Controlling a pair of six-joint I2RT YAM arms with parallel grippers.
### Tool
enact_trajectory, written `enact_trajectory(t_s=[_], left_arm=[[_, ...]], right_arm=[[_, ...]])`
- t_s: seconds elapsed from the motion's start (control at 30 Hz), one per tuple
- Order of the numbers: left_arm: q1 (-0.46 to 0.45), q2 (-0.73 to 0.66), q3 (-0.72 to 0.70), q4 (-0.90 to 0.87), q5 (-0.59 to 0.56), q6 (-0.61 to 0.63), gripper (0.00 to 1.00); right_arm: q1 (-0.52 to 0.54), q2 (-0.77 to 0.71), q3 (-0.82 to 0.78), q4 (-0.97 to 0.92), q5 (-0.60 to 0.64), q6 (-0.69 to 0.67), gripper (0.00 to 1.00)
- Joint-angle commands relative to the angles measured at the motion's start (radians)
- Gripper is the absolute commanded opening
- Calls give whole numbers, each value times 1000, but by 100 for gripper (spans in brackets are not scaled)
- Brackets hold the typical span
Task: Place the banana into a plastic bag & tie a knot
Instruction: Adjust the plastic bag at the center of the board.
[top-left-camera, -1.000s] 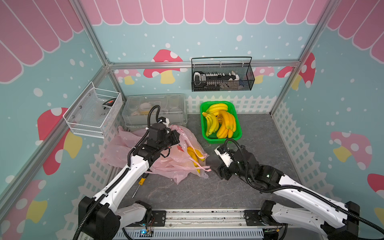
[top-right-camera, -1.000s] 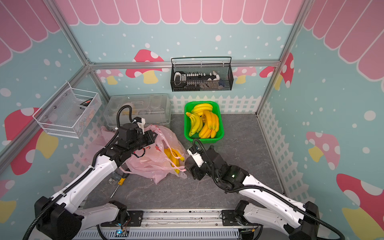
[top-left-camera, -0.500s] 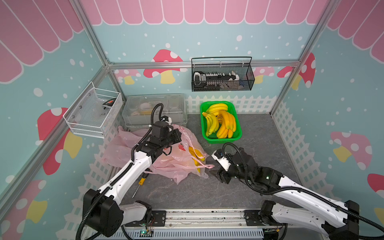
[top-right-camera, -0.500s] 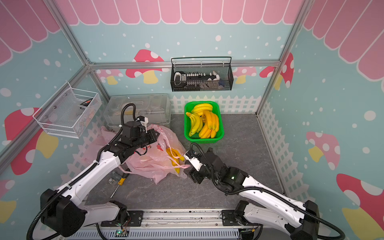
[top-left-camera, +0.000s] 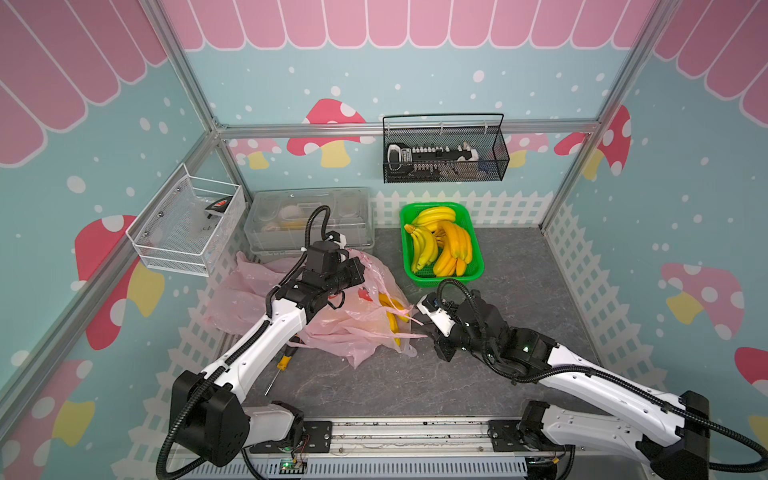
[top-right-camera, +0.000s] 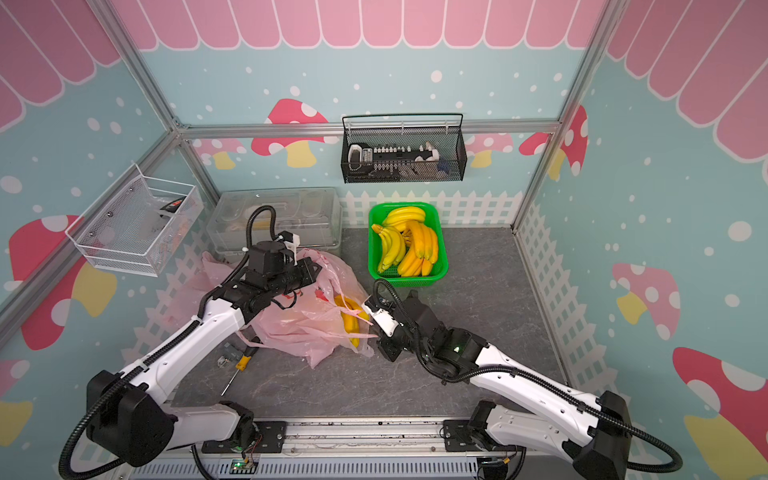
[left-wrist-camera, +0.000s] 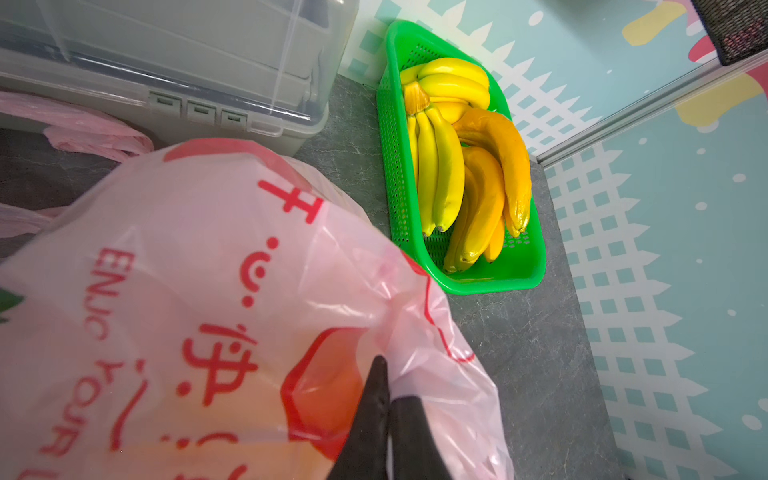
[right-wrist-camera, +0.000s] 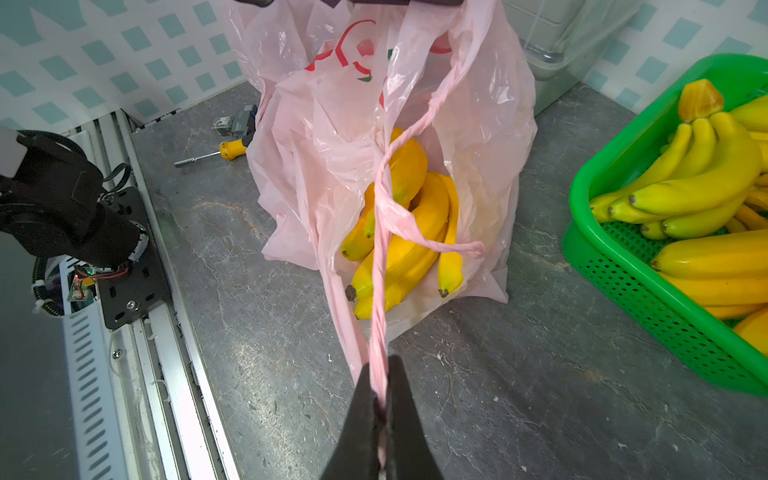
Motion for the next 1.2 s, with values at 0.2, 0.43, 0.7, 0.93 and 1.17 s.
enact_trajectory(t_s=[0.2,0.43,0.7,0.93,1.17], left_arm=[[-98,223,289,-40,5,56,0],[-163,307,464,-109,-27,91,0],[-160,37,264,-241,-251,141,59],[-162,-447,-37,-74,-341,187,78],[-173,-674,-334,360,-89,277,75]], right_arm=[[8,-161,121,-118,209,26,0],[8,-129,235,-144,213,37,0],[9,48,384,-106,107,32,0],[8,248,580,-111,53,21,0],[10,378,756,-161,-13,20,0]])
